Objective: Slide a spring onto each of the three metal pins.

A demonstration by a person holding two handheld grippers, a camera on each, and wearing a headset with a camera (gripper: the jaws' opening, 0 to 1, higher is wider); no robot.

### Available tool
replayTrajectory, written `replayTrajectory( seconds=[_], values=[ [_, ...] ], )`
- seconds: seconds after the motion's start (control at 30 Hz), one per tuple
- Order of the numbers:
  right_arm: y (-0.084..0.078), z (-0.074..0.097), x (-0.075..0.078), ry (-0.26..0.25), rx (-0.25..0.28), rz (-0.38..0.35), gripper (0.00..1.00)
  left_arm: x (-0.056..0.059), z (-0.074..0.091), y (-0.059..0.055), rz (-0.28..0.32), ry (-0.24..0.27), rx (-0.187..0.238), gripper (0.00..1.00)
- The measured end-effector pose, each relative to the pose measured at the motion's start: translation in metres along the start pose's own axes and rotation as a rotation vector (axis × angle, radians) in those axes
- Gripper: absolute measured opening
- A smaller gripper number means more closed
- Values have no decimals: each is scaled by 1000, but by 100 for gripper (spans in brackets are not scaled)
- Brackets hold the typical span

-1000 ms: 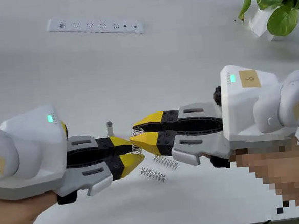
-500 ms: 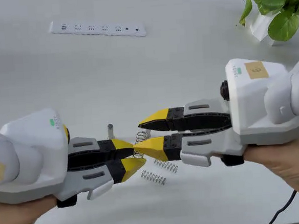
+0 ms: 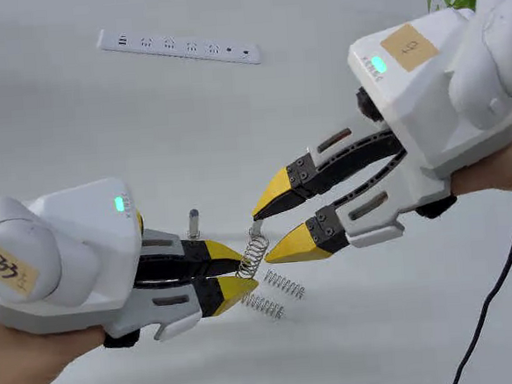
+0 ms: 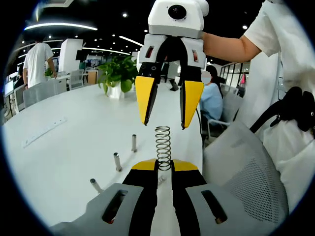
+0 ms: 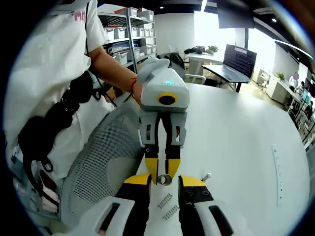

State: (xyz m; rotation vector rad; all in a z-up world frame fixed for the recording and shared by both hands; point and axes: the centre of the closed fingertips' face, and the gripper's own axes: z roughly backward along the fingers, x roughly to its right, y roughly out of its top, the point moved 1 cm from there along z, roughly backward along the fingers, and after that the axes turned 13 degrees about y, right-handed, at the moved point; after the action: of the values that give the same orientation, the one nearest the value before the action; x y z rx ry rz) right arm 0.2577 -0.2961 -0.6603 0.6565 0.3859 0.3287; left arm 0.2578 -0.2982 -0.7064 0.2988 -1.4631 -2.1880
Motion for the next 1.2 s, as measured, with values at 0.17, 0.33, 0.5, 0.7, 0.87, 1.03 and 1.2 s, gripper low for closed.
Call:
replayTrajectory(
  seconds=[0.17, 0.33, 0.5, 0.7, 0.87, 1.03, 1.2],
  values=[
    [-7, -8, 0, 71, -114, 61, 17, 2, -2, 0, -8, -15, -2, 6],
    [-14, -14, -1, 108, -162, 81, 14, 3, -3, 2, -12, -22, 0, 6],
    [-16, -17, -3, 125, -180, 89, 12, 4, -4, 2, -10, -30, 2, 6],
    [-18, -20, -5, 136, -205, 97, 10, 8, -5, 2, -13, -42, -1, 6],
    [-19, -21, -7, 145, -216, 103, 7, 10, -6, 0, -18, -49, -7, 6],
    [-19, -23, -7, 159, -233, 105, 7, 11, -4, -1, -21, -53, -12, 6],
    [-20, -24, -7, 164, -253, 118, 7, 12, -4, -3, -26, -52, -19, 6]
  ],
)
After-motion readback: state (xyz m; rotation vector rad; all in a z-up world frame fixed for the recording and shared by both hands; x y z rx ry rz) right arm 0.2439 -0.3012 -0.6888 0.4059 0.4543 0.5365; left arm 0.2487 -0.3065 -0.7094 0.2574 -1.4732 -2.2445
